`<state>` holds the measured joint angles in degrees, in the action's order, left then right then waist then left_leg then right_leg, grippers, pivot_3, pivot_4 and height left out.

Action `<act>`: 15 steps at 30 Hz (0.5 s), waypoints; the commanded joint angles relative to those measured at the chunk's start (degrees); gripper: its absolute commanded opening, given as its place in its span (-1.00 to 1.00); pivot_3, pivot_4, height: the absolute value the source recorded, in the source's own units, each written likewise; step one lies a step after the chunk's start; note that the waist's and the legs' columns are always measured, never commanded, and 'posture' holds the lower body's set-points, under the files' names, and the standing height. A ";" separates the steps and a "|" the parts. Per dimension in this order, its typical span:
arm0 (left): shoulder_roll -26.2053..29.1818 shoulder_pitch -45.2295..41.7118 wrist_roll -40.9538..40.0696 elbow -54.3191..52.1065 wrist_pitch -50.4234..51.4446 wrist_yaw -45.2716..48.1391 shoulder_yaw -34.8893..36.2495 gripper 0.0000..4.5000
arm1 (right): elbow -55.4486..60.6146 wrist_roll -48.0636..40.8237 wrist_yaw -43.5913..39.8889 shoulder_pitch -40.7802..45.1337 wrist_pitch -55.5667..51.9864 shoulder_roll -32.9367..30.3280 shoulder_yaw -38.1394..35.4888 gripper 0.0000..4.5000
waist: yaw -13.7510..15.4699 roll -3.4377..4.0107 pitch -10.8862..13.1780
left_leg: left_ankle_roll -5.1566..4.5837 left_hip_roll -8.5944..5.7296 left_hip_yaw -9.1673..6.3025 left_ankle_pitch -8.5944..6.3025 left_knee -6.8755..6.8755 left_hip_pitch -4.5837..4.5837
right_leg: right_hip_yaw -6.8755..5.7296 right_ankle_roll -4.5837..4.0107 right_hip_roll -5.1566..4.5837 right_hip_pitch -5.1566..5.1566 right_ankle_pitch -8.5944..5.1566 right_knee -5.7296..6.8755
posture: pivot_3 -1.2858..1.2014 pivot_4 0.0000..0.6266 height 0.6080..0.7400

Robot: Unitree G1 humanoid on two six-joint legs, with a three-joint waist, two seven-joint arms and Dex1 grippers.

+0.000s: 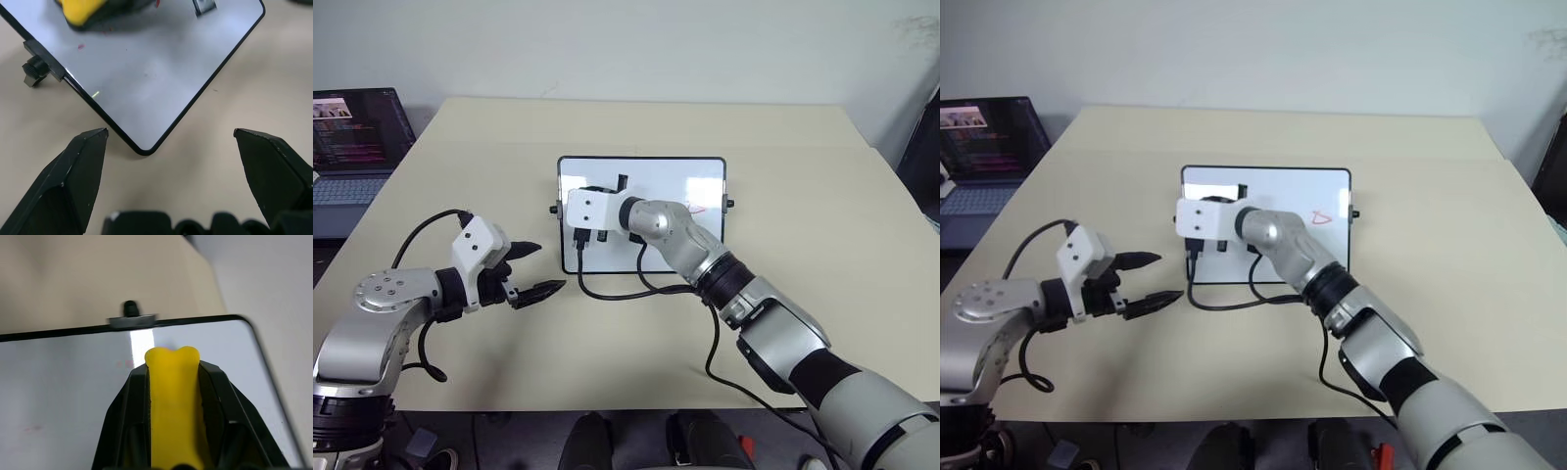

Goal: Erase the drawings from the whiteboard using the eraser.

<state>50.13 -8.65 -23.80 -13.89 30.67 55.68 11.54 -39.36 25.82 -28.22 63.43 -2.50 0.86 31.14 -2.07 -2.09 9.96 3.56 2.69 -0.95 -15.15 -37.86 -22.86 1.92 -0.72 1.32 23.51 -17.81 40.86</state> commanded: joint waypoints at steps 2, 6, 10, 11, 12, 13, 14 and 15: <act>1.03 -0.07 -0.38 -2.04 -0.51 0.02 1.03 1.00 | 2.37 0.28 -5.18 -1.49 -0.88 -0.31 1.60 -0.56 | -0.04 -0.01 0.00 | 0.00 0.01 -0.01 0.00 0.01 0.02 | -0.01 0.00 0.00 0.00 0.00 0.00 | 0.03 -0.52 1.00; 1.09 0.02 -0.43 -2.09 -0.45 0.12 1.02 1.00 | 1.39 1.14 1.51 0.11 0.35 0.33 -0.47 -0.56 | -0.06 0.00 0.00 | 0.00 0.00 -0.03 0.00 -0.04 0.05 | -0.02 0.00 0.00 -0.01 0.00 0.12 | 0.03 -0.52 1.00; 1.02 -0.22 -0.38 -1.98 -0.46 0.13 0.75 1.00 | 0.36 0.66 3.85 1.31 1.43 0.77 -1.19 -0.56 | -0.15 0.00 0.00 | 0.01 -0.01 -0.05 0.01 -0.05 0.06 | -0.04 0.00 0.00 -0.01 0.00 0.16 | 0.03 -0.52 1.00; 1.00 -0.29 -0.36 -1.95 -0.48 0.15 0.66 1.00 | 0.38 0.69 2.44 0.96 1.22 0.70 -0.58 -0.56 | -0.16 0.00 0.00 | 0.01 -0.01 -0.05 0.01 -0.04 0.05 | -0.04 0.00 0.00 -0.01 0.00 0.15 | 0.03 -0.52 1.00; 0.98 -0.36 -0.34 -1.92 -0.48 0.16 0.59 1.00 | 0.66 0.63 0.63 0.38 1.21 0.57 0.13 -0.56 | -0.18 0.00 0.00 | 0.01 -0.01 -0.04 0.01 -0.04 0.05 | -0.03 0.00 0.00 -0.01 0.00 0.13 | 0.03 -0.52 1.00; 0.98 -0.38 -0.34 -1.91 -0.50 0.17 0.57 1.00 | 0.88 0.64 -0.52 -0.01 1.25 0.48 0.57 -0.56 | -0.19 0.00 0.00 | 0.01 -0.01 -0.03 0.01 -0.03 0.05 | -0.03 0.00 0.00 -0.01 0.00 0.10 | 0.03 -0.52 1.00; 0.97 -0.44 -0.35 -1.88 -0.50 0.19 0.54 1.00 | 1.50 0.73 -2.44 -0.80 0.82 0.26 1.30 -0.56 | -0.21 0.00 0.00 | 0.01 -0.01 -0.02 0.00 -0.02 0.04 | -0.02 0.00 0.00 -0.01 0.00 0.08 | 0.03 -0.52 1.00; 0.97 -0.45 -0.35 -1.84 -0.51 0.22 0.52 1.00 | 2.23 0.69 -4.91 -1.70 0.88 -0.09 2.24 -0.56 | -0.23 -0.01 0.00 | 0.00 0.00 -0.02 0.00 -0.01 0.03 | -0.02 0.00 0.00 -0.01 0.00 0.06 | 0.03 -0.52 1.00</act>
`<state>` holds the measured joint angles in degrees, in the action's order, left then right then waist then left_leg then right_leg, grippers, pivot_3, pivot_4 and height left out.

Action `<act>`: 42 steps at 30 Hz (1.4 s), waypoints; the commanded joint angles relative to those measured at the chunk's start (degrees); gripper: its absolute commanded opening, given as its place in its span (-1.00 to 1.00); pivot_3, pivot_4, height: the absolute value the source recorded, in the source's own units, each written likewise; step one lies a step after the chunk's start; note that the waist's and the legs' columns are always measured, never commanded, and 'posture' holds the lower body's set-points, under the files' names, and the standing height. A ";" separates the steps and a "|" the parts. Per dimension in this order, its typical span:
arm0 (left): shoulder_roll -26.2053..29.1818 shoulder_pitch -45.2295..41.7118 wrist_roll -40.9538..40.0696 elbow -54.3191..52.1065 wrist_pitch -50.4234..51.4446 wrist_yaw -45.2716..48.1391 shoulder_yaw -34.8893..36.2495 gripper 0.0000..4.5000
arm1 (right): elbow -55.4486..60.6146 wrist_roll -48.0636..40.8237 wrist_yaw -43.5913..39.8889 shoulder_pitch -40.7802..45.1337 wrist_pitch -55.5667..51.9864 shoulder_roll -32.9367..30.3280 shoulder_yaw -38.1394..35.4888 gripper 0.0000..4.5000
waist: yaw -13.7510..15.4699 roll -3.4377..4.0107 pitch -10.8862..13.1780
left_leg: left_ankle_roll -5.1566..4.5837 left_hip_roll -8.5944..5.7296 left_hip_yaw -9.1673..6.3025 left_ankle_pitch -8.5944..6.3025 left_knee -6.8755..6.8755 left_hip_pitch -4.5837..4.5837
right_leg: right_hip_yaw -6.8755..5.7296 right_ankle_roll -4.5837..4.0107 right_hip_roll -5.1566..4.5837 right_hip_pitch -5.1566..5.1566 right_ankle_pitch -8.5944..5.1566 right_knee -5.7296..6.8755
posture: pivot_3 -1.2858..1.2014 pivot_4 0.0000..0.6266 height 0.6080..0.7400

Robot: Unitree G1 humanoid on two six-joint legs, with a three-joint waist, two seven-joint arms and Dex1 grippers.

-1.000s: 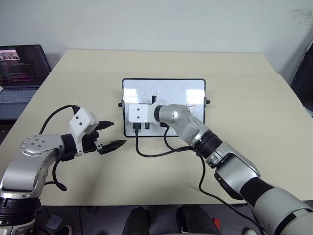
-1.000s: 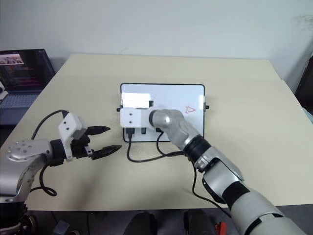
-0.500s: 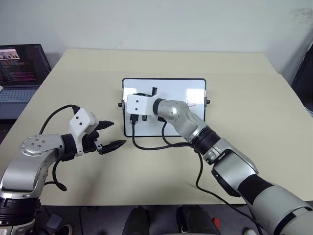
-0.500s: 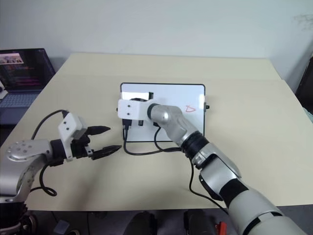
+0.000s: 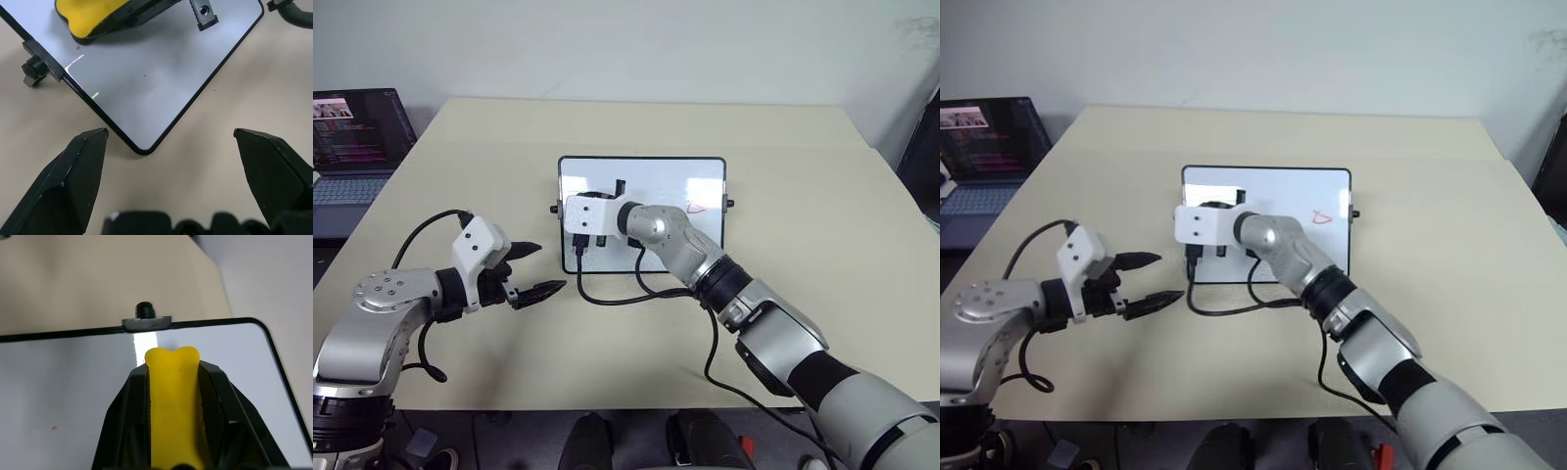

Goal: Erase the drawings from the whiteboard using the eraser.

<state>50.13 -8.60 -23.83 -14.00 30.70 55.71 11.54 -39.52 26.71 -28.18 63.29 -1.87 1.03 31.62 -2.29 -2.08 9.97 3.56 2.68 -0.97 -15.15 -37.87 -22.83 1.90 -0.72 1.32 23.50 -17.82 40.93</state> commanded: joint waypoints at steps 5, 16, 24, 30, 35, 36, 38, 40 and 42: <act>1.01 -0.55 -0.34 -1.66 -0.55 0.40 0.41 1.00 | 3.40 0.76 -2.50 -2.11 -1.32 -0.45 0.35 -0.56 | -0.04 -0.01 0.00 | 0.00 0.01 -0.01 0.00 -0.01 0.01 | 0.00 0.00 0.00 0.00 0.00 0.03 | 0.03 -0.52 1.00; 0.60 -1.53 -0.14 -0.99 -0.81 0.60 -0.66 1.00 | 4.38 0.40 -6.51 -2.57 -5.35 -3.06 0.00 -0.56 | 0.34 -0.01 -0.01 | 0.00 -0.02 -0.07 0.01 -0.04 0.03 | -0.05 0.00 0.00 -0.03 0.00 0.10 | 0.03 -0.52 1.00; 0.63 -1.64 -0.32 -1.00 -0.84 0.66 -0.96 1.00 | 4.37 0.67 -4.34 -1.72 -6.25 -3.83 -1.92 -0.56 | 0.35 -0.01 -0.01 | 0.00 -0.02 -0.09 0.01 -0.05 0.06 | -0.07 0.00 0.00 -0.06 0.00 0.13 | 0.03 -0.52 1.00; 0.60 -1.70 -0.31 -1.05 -0.86 0.59 -0.98 1.00 | 5.22 0.46 -6.96 -2.91 -7.28 -4.19 -0.89 -0.56 | 0.46 -0.01 -0.01 | 0.00 -0.03 -0.11 0.01 -0.06 0.08 | -0.08 0.00 0.00 -0.10 0.00 0.11 | 0.03 -0.52 1.00; 0.61 -1.60 -0.27 -1.11 -0.88 0.50 -0.89 1.00 | 4.42 0.03 -5.22 -1.74 -7.48 -5.10 -2.84 -0.56 | 0.50 -0.01 -0.01 | 0.00 -0.03 -0.13 0.01 -0.06 0.08 | -0.09 0.00 -0.01 -0.10 0.00 0.12 | 0.03 -0.52 1.00; 0.59 -1.60 -0.29 -1.10 -0.89 0.51 -0.90 1.00 | 4.71 -0.10 -5.88 -1.92 -7.61 -5.21 -2.73 -0.56 | 0.52 -0.01 -0.01 | 0.00 -0.03 -0.14 0.01 -0.06 0.08 | -0.10 0.00 -0.01 -0.11 0.00 0.12 | 0.03 -0.52 1.00; 0.57 -1.66 -0.29 -1.06 -0.91 0.53 -0.96 1.00 | 5.58 -0.42 -7.10 -2.56 -8.06 -5.09 -2.29 -0.56 | 0.52 -0.01 -0.01 | 0.00 -0.04 -0.15 0.01 -0.07 0.08 | -0.11 0.00 -0.01 -0.13 0.00 0.12 | 0.03 -0.52 1.00; 0.49 -1.78 -0.27 -1.01 -0.93 0.49 -1.04 1.00 | 5.79 -0.48 -6.74 -2.72 -8.20 -4.95 -2.20 -0.56 | 0.52 0.00 0.00 | 0.00 -0.04 -0.15 0.01 -0.07 0.10 | -0.11 0.00 -0.01 -0.14 0.00 0.12 | 0.03 -0.52 1.00; 0.43 -1.89 -0.27 -0.96 -0.98 0.50 -1.13 1.00 | 5.14 -0.42 -5.26 -2.14 -8.14 -5.15 -2.85 -0.56 | 0.52 0.00 0.00 | 0.00 -0.04 -0.16 0.01 -0.07 0.10 | -0.12 0.00 -0.01 -0.14 0.00 0.11 | 0.03 -0.52 1.00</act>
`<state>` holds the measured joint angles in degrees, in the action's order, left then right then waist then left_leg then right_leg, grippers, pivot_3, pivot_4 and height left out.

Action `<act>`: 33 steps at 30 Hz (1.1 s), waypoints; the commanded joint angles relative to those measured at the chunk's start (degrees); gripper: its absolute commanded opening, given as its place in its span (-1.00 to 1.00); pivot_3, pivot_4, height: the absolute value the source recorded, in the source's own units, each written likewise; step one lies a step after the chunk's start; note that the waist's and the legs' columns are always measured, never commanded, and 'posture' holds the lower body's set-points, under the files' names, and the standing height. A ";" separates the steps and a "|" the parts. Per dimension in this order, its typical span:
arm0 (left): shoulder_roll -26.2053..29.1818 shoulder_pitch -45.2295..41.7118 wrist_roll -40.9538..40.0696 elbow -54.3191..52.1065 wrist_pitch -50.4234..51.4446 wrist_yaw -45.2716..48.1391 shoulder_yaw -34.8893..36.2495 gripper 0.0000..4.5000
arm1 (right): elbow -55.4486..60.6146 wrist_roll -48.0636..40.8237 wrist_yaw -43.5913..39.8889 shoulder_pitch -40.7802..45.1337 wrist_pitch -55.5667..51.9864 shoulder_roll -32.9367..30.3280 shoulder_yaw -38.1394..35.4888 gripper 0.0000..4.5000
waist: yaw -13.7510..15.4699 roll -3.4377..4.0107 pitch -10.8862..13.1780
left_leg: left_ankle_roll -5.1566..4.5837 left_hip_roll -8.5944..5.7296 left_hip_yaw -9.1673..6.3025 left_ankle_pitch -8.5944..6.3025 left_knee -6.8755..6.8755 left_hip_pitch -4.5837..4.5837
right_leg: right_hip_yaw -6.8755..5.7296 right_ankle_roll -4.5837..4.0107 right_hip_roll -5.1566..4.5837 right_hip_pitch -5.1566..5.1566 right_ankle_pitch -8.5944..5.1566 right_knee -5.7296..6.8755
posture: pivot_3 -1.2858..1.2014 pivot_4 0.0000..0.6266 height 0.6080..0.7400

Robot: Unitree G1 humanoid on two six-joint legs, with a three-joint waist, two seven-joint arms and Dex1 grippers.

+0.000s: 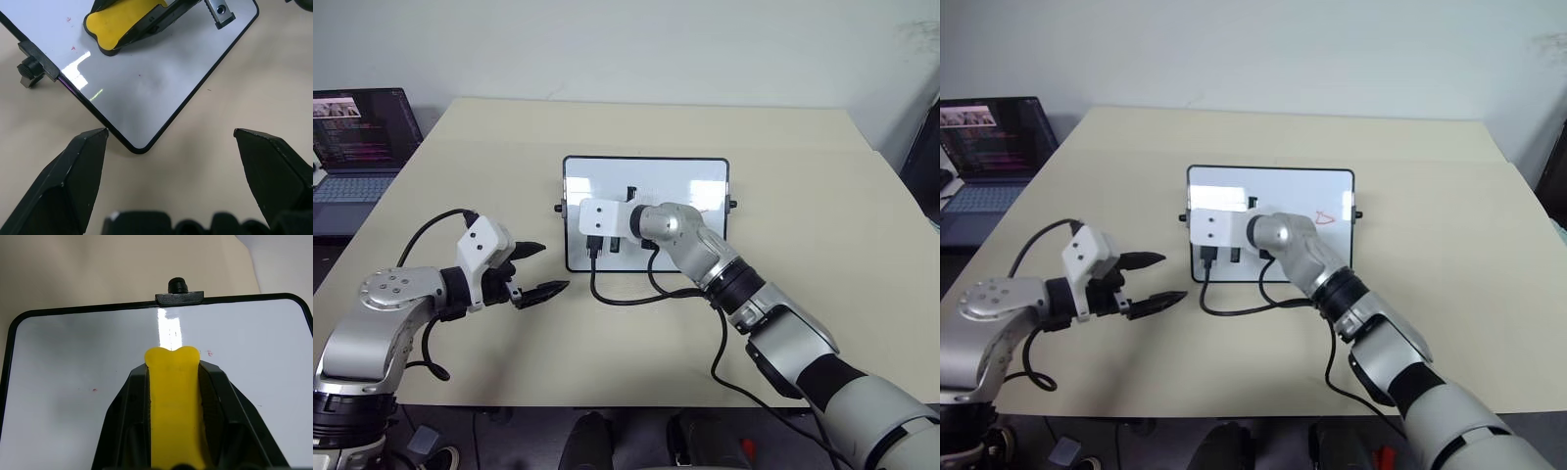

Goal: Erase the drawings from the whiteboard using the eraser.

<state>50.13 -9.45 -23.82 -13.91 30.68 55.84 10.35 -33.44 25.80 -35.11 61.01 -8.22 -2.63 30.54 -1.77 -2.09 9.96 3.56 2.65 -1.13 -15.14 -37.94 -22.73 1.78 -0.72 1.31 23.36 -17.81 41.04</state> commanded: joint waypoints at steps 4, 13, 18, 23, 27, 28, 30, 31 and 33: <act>0.42 -1.14 -0.18 -0.94 -1.04 0.32 -0.01 1.00 | -0.38 0.01 -0.55 -0.23 -2.31 -2.23 -1.44 -0.56 | 0.01 0.00 0.00 | 0.00 -0.01 0.00 0.00 0.00 0.00 | 0.00 0.00 0.00 -0.01 0.00 0.00 | 0.03 -0.52 1.00; 0.36 -1.32 -0.30 -0.81 -1.07 0.37 -0.18 1.00 | 0.95 0.85 2.35 -0.53 -2.14 -1.55 -2.03 -0.56 | -0.22 0.01 0.00 | 0.00 0.01 0.00 0.00 0.01 0.14 | 0.00 0.00 0.01 -0.09 0.00 0.05 | 0.03 -0.52 1.00; 0.33 -1.39 -0.35 -0.70 -1.22 0.26 -0.30 1.00 | -1.10 -0.31 5.06 1.14 -0.51 -0.85 -2.90 -0.56 | -0.10 0.03 0.02 | -0.05 0.00 -0.02 0.07 0.00 0.16 | -0.01 -0.04 0.03 -0.11 0.03 0.07 | 0.03 -0.52 1.00; 0.33 -1.45 -0.39 -0.60 -1.26 0.28 -0.28 1.00 | -0.19 -0.46 0.47 -0.52 -1.19 -1.05 -0.98 -0.56 | -0.21 0.03 0.02 | -0.06 0.01 0.01 0.06 0.05 0.14 | 0.02 -0.05 0.03 -0.09 0.03 0.02 | 0.03 -0.52 1.00; 0.33 -1.42 -0.41 -0.59 -1.34 0.32 -0.27 1.00 | 2.28 -0.28 -4.02 -2.42 -1.80 -1.53 0.53 -0.56 | -0.20 0.03 0.02 | -0.06 0.02 0.00 0.06 0.08 0.14 | 0.00 -0.05 0.03 -0.10 0.02 0.00 | 0.03 -0.52 1.00; 0.33 -1.43 -0.39 -0.56 -1.35 0.32 -0.29 1.00 | 2.44 -0.15 -3.90 -2.51 -1.80 -1.44 0.44 -0.56 | -0.21 0.04 0.02 | -0.06 0.02 0.00 0.06 0.07 0.14 | 0.00 -0.05 0.03 -0.10 0.02 0.00 | 0.03 -0.52 1.00; 0.34 -1.45 -0.41 -0.53 -1.37 0.37 -0.30 1.00 | 1.60 0.44 -0.08 -1.59 -0.95 -0.88 -0.74 -0.56 | -0.21 0.03 0.02 | -0.06 0.01 0.00 0.06 0.06 0.15 | 0.01 -0.05 0.03 -0.10 0.03 0.01 | 0.03 -0.52 1.00; 0.36 -1.47 -0.42 -0.50 -1.38 0.41 -0.30 1.00 | 0.85 0.64 2.41 -0.74 -0.34 -0.57 -1.61 -0.56 | -0.21 0.04 0.02 | -0.06 0.02 -0.01 0.06 0.06 0.15 | 0.00 -0.05 0.03 -0.10 0.03 0.02 | 0.03 -0.52 1.00; 0.39 -1.50 -0.37 -0.41 -1.45 0.47 -0.34 1.00 | -0.17 0.61 5.39 0.46 0.52 -0.23 -2.61 -0.56 | -0.21 0.04 0.02 | -0.06 0.02 -0.01 0.06 0.05 0.15 | -0.01 -0.05 0.03 -0.10 0.03 0.04 | 0.03 -0.52 1.00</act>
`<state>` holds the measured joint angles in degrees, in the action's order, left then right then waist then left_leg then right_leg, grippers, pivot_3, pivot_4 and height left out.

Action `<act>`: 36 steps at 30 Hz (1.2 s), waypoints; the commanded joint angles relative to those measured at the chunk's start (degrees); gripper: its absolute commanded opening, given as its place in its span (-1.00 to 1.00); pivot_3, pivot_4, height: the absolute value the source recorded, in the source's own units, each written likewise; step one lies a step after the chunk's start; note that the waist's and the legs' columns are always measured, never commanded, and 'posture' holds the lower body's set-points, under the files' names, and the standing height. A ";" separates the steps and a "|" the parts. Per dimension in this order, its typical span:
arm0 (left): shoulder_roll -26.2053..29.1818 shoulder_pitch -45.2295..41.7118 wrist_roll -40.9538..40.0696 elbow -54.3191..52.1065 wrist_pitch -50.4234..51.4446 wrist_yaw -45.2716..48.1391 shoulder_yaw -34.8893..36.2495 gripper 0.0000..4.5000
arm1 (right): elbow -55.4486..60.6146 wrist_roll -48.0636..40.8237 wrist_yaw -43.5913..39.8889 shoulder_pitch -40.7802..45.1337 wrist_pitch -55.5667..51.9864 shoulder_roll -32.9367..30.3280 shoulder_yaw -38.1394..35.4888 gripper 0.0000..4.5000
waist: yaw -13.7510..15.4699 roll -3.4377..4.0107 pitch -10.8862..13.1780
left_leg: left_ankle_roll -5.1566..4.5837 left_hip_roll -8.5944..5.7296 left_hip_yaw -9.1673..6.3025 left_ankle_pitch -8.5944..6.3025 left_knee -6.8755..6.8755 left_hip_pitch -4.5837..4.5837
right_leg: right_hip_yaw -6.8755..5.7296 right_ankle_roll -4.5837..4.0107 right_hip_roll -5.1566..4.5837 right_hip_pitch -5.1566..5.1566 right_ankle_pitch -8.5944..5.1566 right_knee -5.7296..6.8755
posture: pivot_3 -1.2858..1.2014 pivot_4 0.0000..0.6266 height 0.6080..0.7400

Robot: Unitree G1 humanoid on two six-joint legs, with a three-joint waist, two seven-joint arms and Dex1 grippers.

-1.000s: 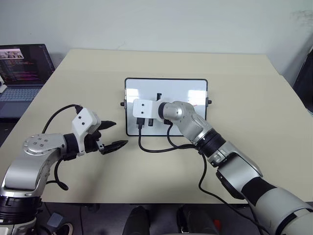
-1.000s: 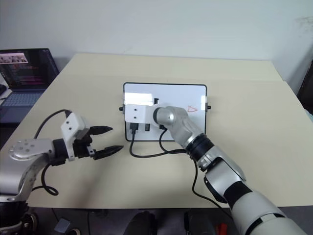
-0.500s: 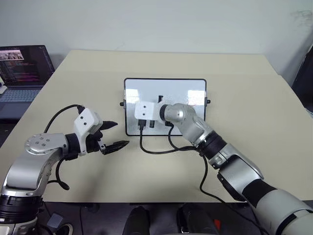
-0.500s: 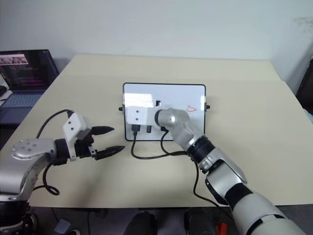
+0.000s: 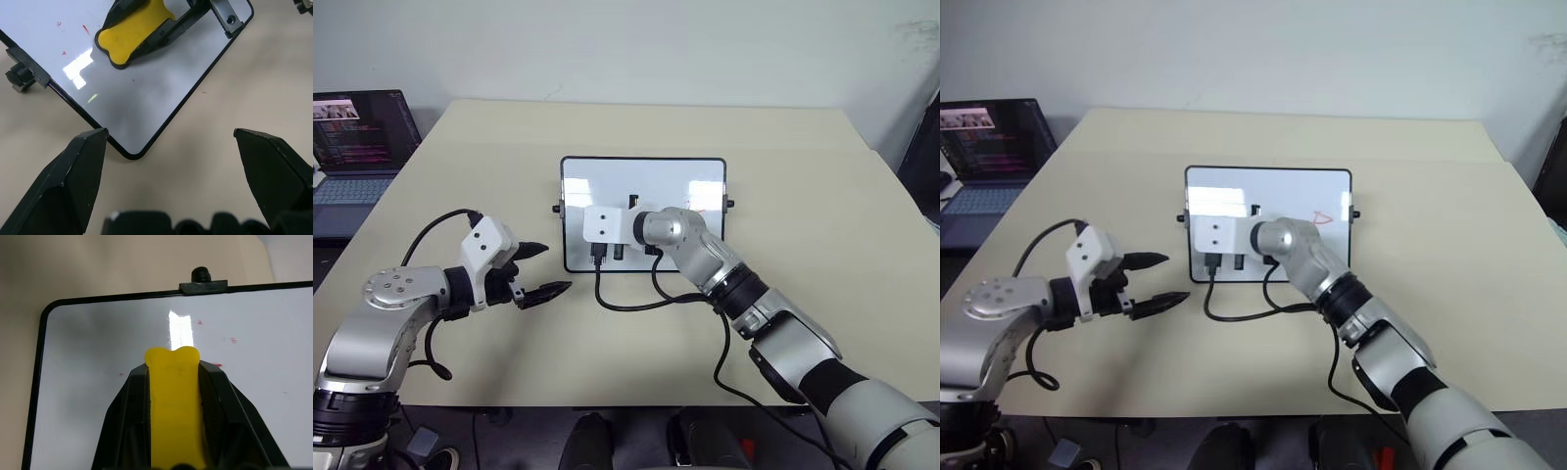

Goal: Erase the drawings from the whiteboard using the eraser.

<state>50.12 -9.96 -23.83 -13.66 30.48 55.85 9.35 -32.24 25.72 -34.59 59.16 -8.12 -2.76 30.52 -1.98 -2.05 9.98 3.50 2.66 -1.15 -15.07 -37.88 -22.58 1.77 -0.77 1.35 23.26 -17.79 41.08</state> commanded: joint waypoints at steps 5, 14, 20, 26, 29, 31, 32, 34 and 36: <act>0.45 -1.34 -0.37 -0.48 -1.31 0.60 0.57 1.00 | -2.10 0.19 4.54 2.48 0.31 -0.20 -1.94 -0.56 | 0.06 0.01 0.00 | 0.00 -0.01 0.00 0.00 0.01 -0.05 | 0.00 0.00 0.00 0.00 0.00 -0.07 | 0.03 -0.52 1.00; 0.43 -1.51 -0.25 -0.08 -1.67 0.88 0.49 1.00 | 1.96 -0.16 -3.81 -1.05 -1.79 -1.14 0.14 -0.56 | 0.03 0.01 0.00 | 0.00 0.00 0.00 -0.01 0.02 -0.04 | 0.00 0.00 0.00 0.01 0.00 -0.09 | 0.03 -0.52 1.00; -0.07 -3.11 0.02 1.41 -2.48 1.50 -0.33 1.00 | 7.58 -7.82 -2.06 -1.31 -4.46 2.00 -7.83 -0.56 | 0.09 0.02 0.04 | 0.00 0.01 -0.03 0.00 0.02 -0.08 | -0.03 0.00 0.01 0.02 0.00 -0.09 | 0.03 -0.52 1.00; -1.28 -6.11 0.09 4.22 -4.74 2.65 -2.20 1.00 | 34.08 -20.10 -8.19 -11.98 -22.06 1.49 -13.92 -0.56 | 0.22 0.03 0.05 | 0.01 0.02 -0.09 -0.04 0.03 -0.33 | -0.11 0.02 -0.02 0.08 -0.02 -0.34 | 0.03 -0.52 1.00; -2.25 -7.60 -0.36 5.03 -5.91 3.42 -2.83 1.00 | 46.72 -23.08 -8.47 -17.80 -30.46 -1.13 -15.09 -0.56 | 0.28 0.04 0.05 | 0.01 0.02 -0.09 -0.04 0.06 -0.33 | -0.11 0.03 -0.03 0.08 -0.03 -0.35 | 0.03 -0.52 1.00; -2.67 -8.47 -0.65 5.59 -6.45 4.04 -3.00 1.00 | 53.58 -23.94 -8.37 -21.73 -34.07 -4.08 -15.30 -0.56 | 0.28 0.04 0.05 | 0.01 0.01 -0.12 -0.04 0.05 -0.33 | -0.12 0.05 -0.02 0.08 -0.05 -0.36 | 0.03 -0.52 1.00; -2.88 -8.92 -0.83 5.81 -6.58 4.34 -3.01 1.00 | 56.33 -24.03 -7.83 -23.70 -35.63 -5.69 -15.51 -0.56 | 0.29 0.04 0.05 | 0.02 -0.01 -0.12 -0.04 0.05 -0.34 | -0.13 0.05 -0.03 0.08 -0.05 -0.34 | 0.03 -0.52 1.00; -3.25 -9.63 -0.95 6.20 -6.83 4.59 -3.01 1.00 | 60.76 -24.51 -7.39 -27.27 -38.15 -8.90 -15.70 -0.56 | 0.22 0.04 0.05 | 0.01 -0.03 -0.11 -0.04 0.02 -0.31 | -0.12 0.06 -0.03 0.06 -0.05 -0.33 | 0.03 -0.52 1.00; -3.31 -9.89 -1.01 6.42 -6.78 4.78 -3.01 1.00 | 63.68 -25.37 -6.71 -29.86 -39.93 -10.97 -16.09 -0.56 | 0.16 0.04 0.05 | 0.01 -0.04 -0.12 -0.03 0.02 -0.30 | -0.12 0.06 -0.02 0.06 -0.06 -0.31 | 0.03 -0.52 1.00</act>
<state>46.80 -18.80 -24.11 -6.78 24.54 60.35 5.46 27.27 1.57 -41.97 29.24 -47.01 -13.49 15.49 -1.81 -2.01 10.04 3.52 2.63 -1.26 -15.11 -37.86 -22.87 1.66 -0.70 1.34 23.33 -17.85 40.77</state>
